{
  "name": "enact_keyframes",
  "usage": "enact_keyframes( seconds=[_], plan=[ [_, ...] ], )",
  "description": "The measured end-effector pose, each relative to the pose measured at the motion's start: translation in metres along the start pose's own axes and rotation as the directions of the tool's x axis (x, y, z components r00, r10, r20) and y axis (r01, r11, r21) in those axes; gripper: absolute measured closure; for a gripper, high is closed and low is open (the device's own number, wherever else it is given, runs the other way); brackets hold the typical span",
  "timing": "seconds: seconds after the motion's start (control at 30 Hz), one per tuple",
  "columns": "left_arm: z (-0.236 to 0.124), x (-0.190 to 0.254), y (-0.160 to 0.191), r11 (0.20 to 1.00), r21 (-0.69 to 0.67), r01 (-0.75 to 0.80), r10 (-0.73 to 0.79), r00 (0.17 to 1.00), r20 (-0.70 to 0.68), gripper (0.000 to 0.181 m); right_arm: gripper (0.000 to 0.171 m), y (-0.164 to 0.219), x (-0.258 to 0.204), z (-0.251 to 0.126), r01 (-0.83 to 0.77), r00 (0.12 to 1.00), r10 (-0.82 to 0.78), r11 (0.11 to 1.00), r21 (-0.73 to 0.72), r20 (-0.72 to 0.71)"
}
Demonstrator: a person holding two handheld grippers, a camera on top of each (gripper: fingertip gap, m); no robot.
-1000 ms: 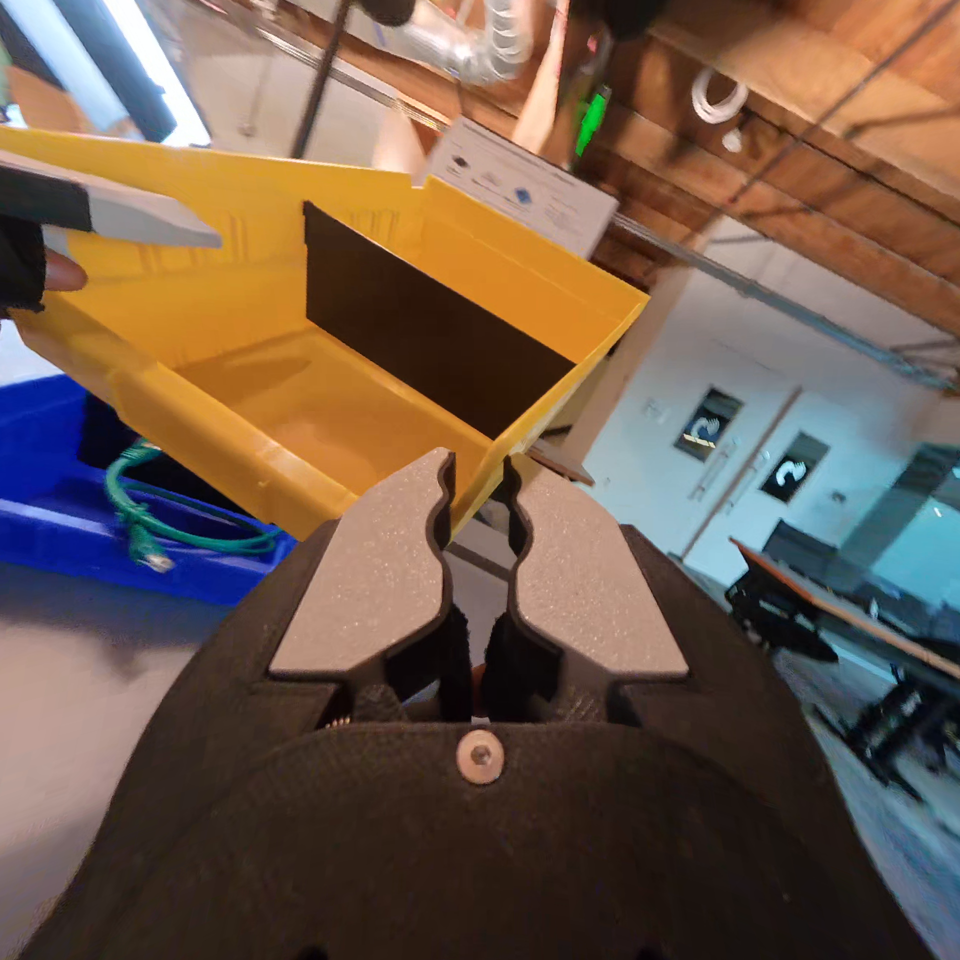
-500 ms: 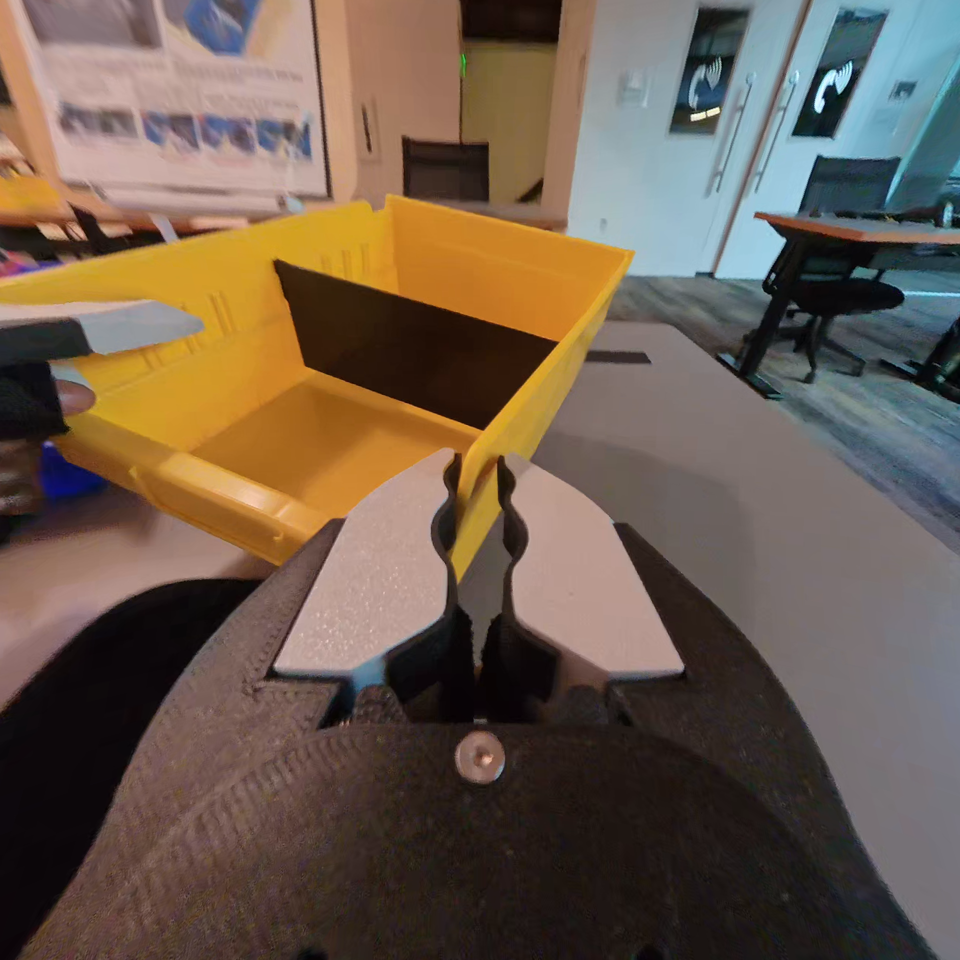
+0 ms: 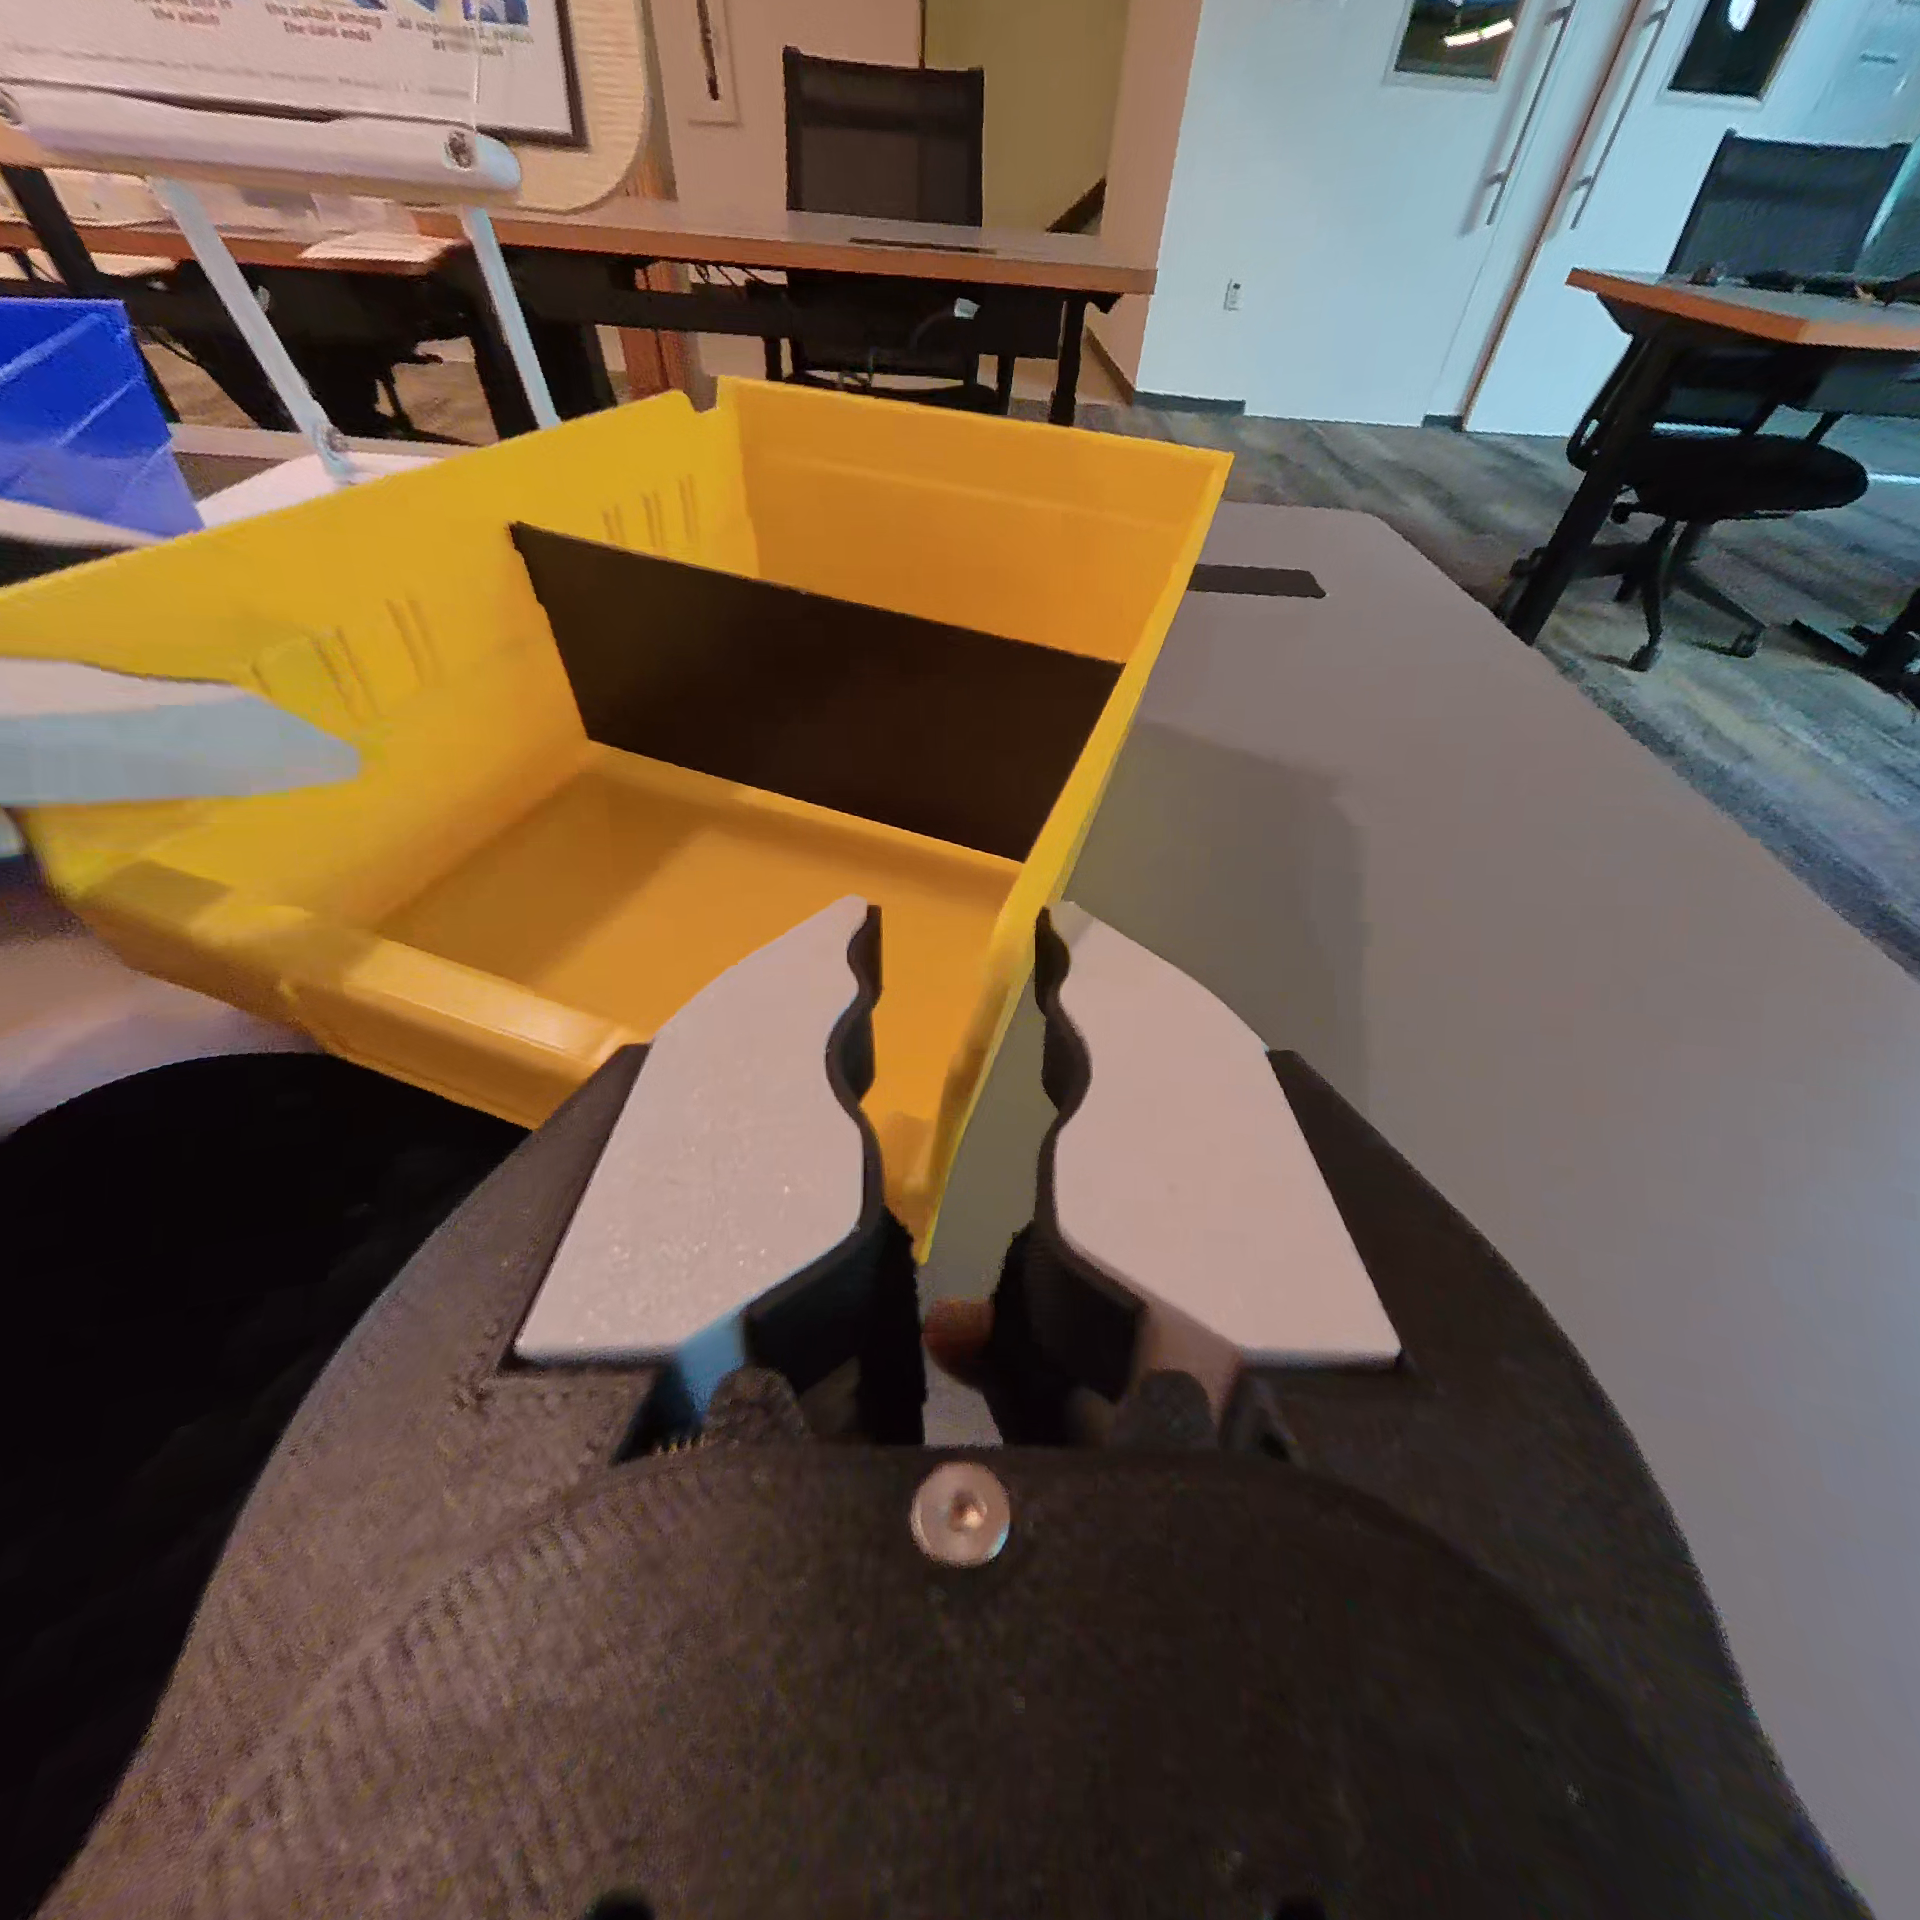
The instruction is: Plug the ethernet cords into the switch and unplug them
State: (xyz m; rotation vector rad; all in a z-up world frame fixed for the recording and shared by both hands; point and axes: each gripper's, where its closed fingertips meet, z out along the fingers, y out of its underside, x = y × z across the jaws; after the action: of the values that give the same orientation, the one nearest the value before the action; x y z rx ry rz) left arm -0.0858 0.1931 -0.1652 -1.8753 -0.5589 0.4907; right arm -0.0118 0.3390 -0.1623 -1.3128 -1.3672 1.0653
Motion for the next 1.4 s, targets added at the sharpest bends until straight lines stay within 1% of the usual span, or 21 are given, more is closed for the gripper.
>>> enact_keyframes(
  seconds=[0.07, 0.1, 0.17, 0.2, 0.23, 0.3, 0.4, 0.47, 0.57, 0.67, 0.77, 0.8, 0.83, 0.9, 0.93, 1.07, 1.2, 1.4],
  plan=[
    [-0.023, -0.004, -0.026, 0.997, 0.071, -0.014, 0.015, 1.000, -0.006, 0.097, 0.137, -0.013, 0.004, -0.006, 0.014, 1.000, -0.014, 0.998, 0.060, -0.011],
    [-0.039, -0.005, -0.038, 0.994, 0.101, -0.030, 0.032, 0.999, -0.017, 0.092, 0.129, -0.021, 0.004, -0.011, 0.046, 0.999, -0.044, 0.995, 0.092, -0.022],
    [-0.078, -0.004, -0.053, 0.986, 0.151, -0.071, 0.079, 0.996, -0.047, 0.092, 0.114, -0.038, -0.001, -0.019, 0.188, 0.982, -0.185, 0.971, 0.148, -0.031],
    [-0.097, -0.006, -0.051, 0.982, 0.149, -0.113, 0.120, 0.992, -0.043, 0.094, 0.110, -0.045, -0.008, -0.022, 0.282, 0.959, -0.280, 0.945, 0.168, -0.037],
    [-0.115, -0.011, -0.043, 0.979, 0.119, -0.168, 0.172, 0.985, -0.024, 0.099, 0.107, -0.051, -0.015, -0.024, 0.370, 0.929, -0.369, 0.913, 0.174, -0.039],
    [-0.147, -0.028, -0.014, 0.965, 0.027, -0.261, 0.260, 0.964, 0.053, 0.110, 0.102, -0.054, -0.036, -0.025, 0.500, 0.863, -0.506, 0.851, 0.159, -0.009],
    [-0.187, -0.052, 0.042, 0.940, -0.152, -0.305, 0.323, 0.939, 0.119, 0.124, 0.094, -0.037, -0.073, -0.017, 0.629, 0.760, -0.637, 0.771, 0.096, 0.132],
    [-0.199, -0.062, 0.072, 0.917, -0.256, -0.304, 0.344, 0.930, 0.129, 0.128, 0.090, -0.019, -0.088, -0.011, 0.710, 0.684, -0.698, 0.704, 0.027, 0.213],
    [-0.198, -0.074, 0.095, 0.866, -0.380, -0.326, 0.395, 0.910, 0.121, 0.132, 0.093, -0.002, -0.097, -0.001, 0.796, 0.595, -0.769, 0.605, -0.034, 0.234],
    [-0.186, -0.096, 0.104, 0.790, -0.480, -0.382, 0.508, 0.846, 0.162, 0.132, 0.098, 0.010, -0.104, 0.002, 0.814, 0.568, -0.772, 0.579, -0.052, 0.287],
    [-0.176, -0.119, 0.123, 0.718, -0.597, -0.358, 0.539, 0.829, 0.150, 0.134, 0.103, 0.026, -0.099, 0.007, 0.847, 0.526, -0.790, 0.518, -0.116, 0.314],
    [-0.176, -0.128, 0.126, 0.705, -0.619, -0.346, 0.547, 0.821, 0.165, 0.142, 0.109, 0.029, -0.097, 0.009, 0.856, 0.515, -0.800, 0.500, -0.131, 0.308],
    [-0.176, -0.130, 0.129, 0.700, -0.628, -0.340, 0.538, 0.829, 0.150, 0.146, 0.117, 0.031, -0.097, 0.011, 0.856, 0.514, -0.803, 0.500, -0.131, 0.301],
    [-0.182, -0.137, 0.133, 0.717, -0.628, -0.304, 0.494, 0.857, 0.148, 0.147, 0.130, 0.036, -0.098, 0.013, 0.847, 0.528, -0.788, 0.516, -0.127, 0.318],
    [-0.187, -0.142, 0.135, 0.720, -0.629, -0.294, 0.484, 0.862, 0.150, 0.146, 0.135, 0.037, -0.097, 0.013, 0.842, 0.536, -0.781, 0.524, -0.129, 0.320],
    [-0.218, -0.168, 0.148, 0.722, -0.632, -0.282, 0.474, 0.867, 0.153, 0.145, 0.137, 0.038, -0.082, 0.014, 0.838, 0.543, -0.784, 0.527, -0.138, 0.302],
    [-0.258, -0.188, 0.164, 0.705, -0.648, -0.288, 0.485, 0.862, 0.145, 0.144, 0.136, 0.041, -0.045, 0.010, 0.833, 0.552, -0.794, 0.513, -0.209, 0.254],
    [-0.318, -0.212, 0.186, 0.701, -0.669, -0.245, 0.485, 0.852, 0.196, 0.143, 0.136, 0.045, 0.003, -0.001, 0.804, 0.583, -0.789, 0.527, -0.276, 0.194]
  ],
)
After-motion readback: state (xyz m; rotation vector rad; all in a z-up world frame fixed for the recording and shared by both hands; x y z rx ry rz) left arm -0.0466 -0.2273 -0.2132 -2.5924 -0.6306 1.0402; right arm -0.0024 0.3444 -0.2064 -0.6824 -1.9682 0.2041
